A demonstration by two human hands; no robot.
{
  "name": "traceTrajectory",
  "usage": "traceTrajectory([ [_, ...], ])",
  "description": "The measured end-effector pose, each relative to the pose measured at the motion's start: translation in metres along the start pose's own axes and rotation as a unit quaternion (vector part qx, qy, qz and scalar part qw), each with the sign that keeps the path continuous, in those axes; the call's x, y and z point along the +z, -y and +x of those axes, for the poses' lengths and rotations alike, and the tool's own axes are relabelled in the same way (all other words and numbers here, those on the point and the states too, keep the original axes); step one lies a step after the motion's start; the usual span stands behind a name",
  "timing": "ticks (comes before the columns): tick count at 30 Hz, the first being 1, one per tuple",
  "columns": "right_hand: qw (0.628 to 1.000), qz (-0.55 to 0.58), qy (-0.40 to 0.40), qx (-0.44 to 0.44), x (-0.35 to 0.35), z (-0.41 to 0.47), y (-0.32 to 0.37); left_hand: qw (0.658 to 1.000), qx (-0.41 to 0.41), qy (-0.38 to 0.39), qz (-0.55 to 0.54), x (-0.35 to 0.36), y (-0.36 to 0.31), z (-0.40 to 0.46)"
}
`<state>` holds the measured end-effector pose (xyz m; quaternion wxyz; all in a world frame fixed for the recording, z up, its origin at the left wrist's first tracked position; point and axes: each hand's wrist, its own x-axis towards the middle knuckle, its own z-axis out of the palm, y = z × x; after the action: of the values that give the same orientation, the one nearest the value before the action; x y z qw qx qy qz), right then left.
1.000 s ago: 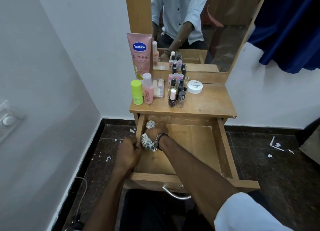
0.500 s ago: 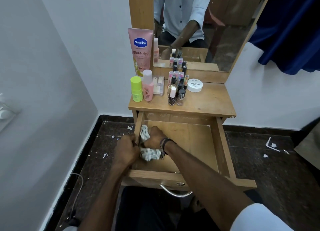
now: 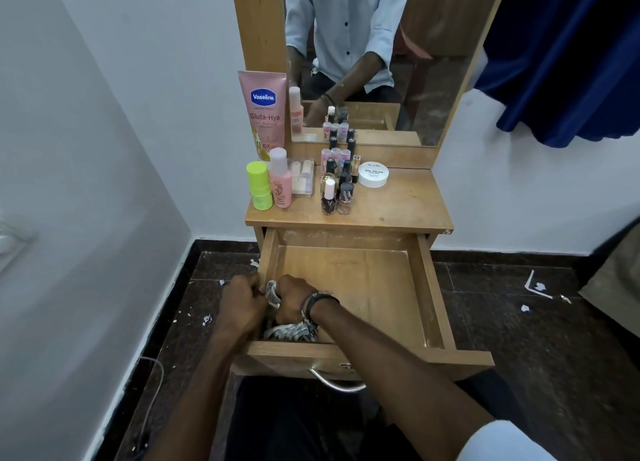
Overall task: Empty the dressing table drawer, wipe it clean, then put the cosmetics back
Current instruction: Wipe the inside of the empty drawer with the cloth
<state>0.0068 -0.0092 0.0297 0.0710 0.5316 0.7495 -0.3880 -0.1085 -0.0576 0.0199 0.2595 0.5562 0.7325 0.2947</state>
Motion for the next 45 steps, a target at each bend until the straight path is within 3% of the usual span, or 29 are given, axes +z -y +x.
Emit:
traceTrajectory([
  [4,1.0,0.007,-0.02,0.02,-0.015,-0.006,-0.015,1.0,0.005,-0.003,0.006,-0.001,-0.001,-0.001],
  [14,0.98,-0.108,-0.06,0.153,-0.078,-0.026,-0.092,1.0,-0.006,0.004,0.002,0.004,0.007,0.004],
  [20,0.969,-0.176,-0.058,0.166,-0.082,-0.027,-0.093,1.0,-0.009,-0.002,0.004,0.005,0.005,0.003],
  [27,0.98,-0.161,-0.047,0.107,-0.053,-0.019,-0.064,1.0,-0.017,-0.003,0.012,0.004,0.0,0.002],
  [36,0.987,-0.146,-0.005,-0.063,0.001,-0.022,0.012,1.0,-0.021,0.008,0.017,0.0,-0.006,-0.001],
  [41,0.973,-0.215,0.052,-0.065,-0.019,-0.022,-0.005,1.0,-0.012,0.009,0.021,-0.001,-0.003,-0.001],
  [45,0.96,-0.269,0.077,0.003,-0.037,-0.024,-0.044,1.0,-0.023,0.005,0.0,0.0,-0.003,-0.002],
])
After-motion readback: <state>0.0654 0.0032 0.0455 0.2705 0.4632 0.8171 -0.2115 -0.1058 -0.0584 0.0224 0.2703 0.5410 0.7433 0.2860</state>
